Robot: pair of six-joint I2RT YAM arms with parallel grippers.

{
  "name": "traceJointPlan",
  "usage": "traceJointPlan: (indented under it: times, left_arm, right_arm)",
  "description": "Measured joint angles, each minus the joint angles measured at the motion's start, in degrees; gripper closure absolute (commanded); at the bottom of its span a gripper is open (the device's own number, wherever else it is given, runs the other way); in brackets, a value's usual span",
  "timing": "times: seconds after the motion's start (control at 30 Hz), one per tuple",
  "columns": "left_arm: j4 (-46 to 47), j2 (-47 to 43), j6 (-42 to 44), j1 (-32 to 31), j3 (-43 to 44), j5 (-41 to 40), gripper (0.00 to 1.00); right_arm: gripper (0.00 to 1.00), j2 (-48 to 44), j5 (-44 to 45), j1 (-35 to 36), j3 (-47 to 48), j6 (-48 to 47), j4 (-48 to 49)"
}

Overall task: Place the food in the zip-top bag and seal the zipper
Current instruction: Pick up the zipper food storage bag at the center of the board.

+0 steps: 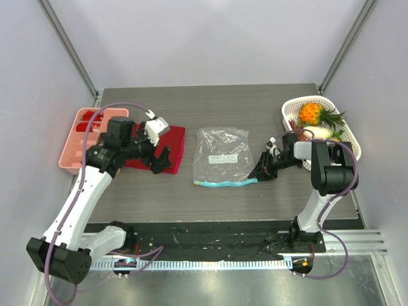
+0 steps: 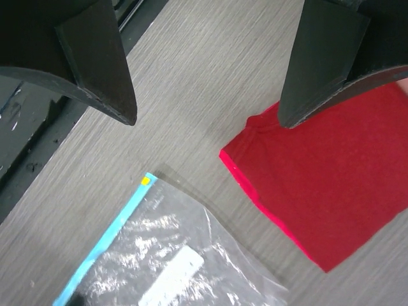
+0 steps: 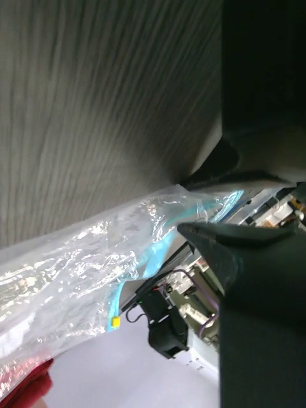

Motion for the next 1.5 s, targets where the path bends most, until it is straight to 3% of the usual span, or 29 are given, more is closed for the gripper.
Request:
traceJointPlan:
  times: [0.03,0.07,0.57,0.8,1.17,1.5]
  left_arm:
    - [0.28,0.04,0.28,-1.57,-0.72,-0.96,0.09]
    - [0.70,0.02,0.70,-3.28,-1.53,-2.05,0.12]
    - [13.33,3.13,6.19,-36.35,-6.71,-25.35,0.21]
    - [20.83,9.38,6.47,-46.71,-10.10,-34.42,0.28]
    - [30.95,23.52,5.09,-51.01,-11.08,-40.76,0.41]
    - [37.20,27.45,2.47,-50.53,-10.38,-43.15,0.53]
  right_arm:
    - [0.98,0.48,-0.13,0.00,0.00,0.07,0.02]
    - [0.99,0.66,-0.04,0.00,0.00,0.09,0.00]
    - [0.99,-8.24,-8.26,0.81,0.63,5.22,-0.74]
    - [0.99,-8.96,-11.41,0.85,0.63,6.54,-1.27]
    - [0.99,-11.98,-13.09,0.85,0.57,7.72,-1.95]
    - [0.99,-13.29,-13.53,0.85,-0.11,7.78,-2.34]
